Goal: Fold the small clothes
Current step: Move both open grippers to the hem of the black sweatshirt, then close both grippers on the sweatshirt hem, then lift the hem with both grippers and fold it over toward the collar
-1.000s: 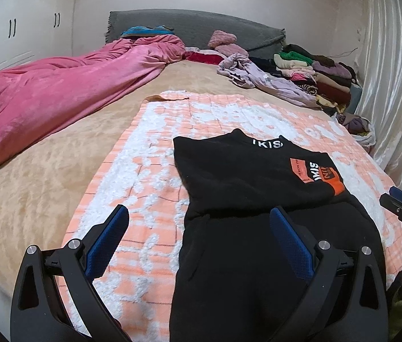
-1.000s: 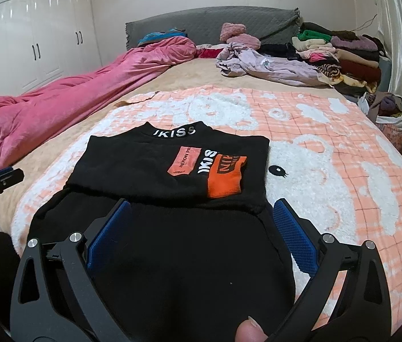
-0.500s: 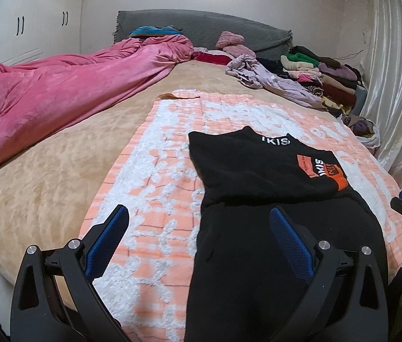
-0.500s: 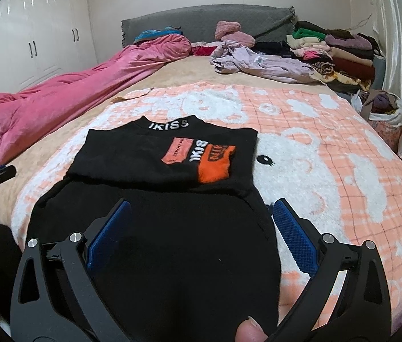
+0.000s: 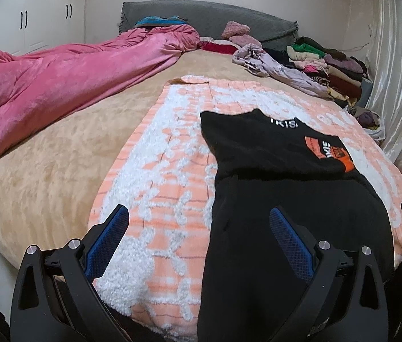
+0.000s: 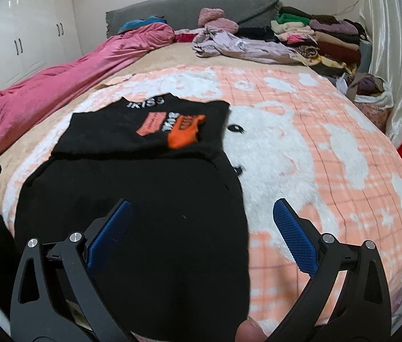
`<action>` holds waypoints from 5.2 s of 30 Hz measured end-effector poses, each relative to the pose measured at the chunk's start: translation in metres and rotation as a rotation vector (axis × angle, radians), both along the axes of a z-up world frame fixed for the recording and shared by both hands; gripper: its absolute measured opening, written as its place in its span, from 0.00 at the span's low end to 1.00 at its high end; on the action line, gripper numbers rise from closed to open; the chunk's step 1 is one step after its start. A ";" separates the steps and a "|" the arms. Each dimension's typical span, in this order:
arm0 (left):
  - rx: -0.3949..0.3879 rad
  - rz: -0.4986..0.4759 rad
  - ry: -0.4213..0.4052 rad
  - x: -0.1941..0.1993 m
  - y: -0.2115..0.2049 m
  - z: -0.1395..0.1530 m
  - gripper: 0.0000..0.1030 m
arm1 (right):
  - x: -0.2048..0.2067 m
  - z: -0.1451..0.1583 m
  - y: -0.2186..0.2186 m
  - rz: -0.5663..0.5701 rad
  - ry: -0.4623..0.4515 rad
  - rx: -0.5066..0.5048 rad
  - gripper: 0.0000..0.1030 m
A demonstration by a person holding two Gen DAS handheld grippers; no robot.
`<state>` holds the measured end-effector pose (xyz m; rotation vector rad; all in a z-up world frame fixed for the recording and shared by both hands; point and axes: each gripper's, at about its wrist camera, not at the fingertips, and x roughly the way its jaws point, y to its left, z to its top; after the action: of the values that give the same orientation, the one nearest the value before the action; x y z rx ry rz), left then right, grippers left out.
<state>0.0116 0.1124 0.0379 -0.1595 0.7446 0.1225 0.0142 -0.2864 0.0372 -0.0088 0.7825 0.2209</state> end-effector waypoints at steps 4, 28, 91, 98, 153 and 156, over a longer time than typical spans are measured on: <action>-0.001 -0.018 0.022 -0.004 -0.005 -0.007 0.96 | -0.006 -0.007 -0.010 -0.019 0.024 0.001 0.91; -0.022 -0.085 0.175 -0.027 -0.021 -0.058 0.96 | -0.037 -0.048 -0.019 -0.007 0.145 -0.033 0.91; -0.230 -0.193 0.158 -0.034 -0.031 -0.053 0.09 | -0.045 -0.033 -0.048 0.150 0.187 0.384 0.05; -0.327 -0.192 0.099 -0.009 -0.016 -0.023 0.09 | -0.014 0.001 -0.049 0.170 0.111 0.427 0.04; -0.287 -0.030 0.051 0.196 0.043 -0.018 0.48 | 0.157 0.002 0.066 0.401 0.124 0.115 0.42; -0.161 -0.092 0.016 0.182 0.024 0.001 0.46 | 0.143 -0.008 0.093 0.501 0.168 0.065 0.31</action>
<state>0.1940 0.1363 0.0391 -0.2772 0.7765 -0.0240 0.1572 -0.1936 0.0296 -0.1278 0.9316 0.7296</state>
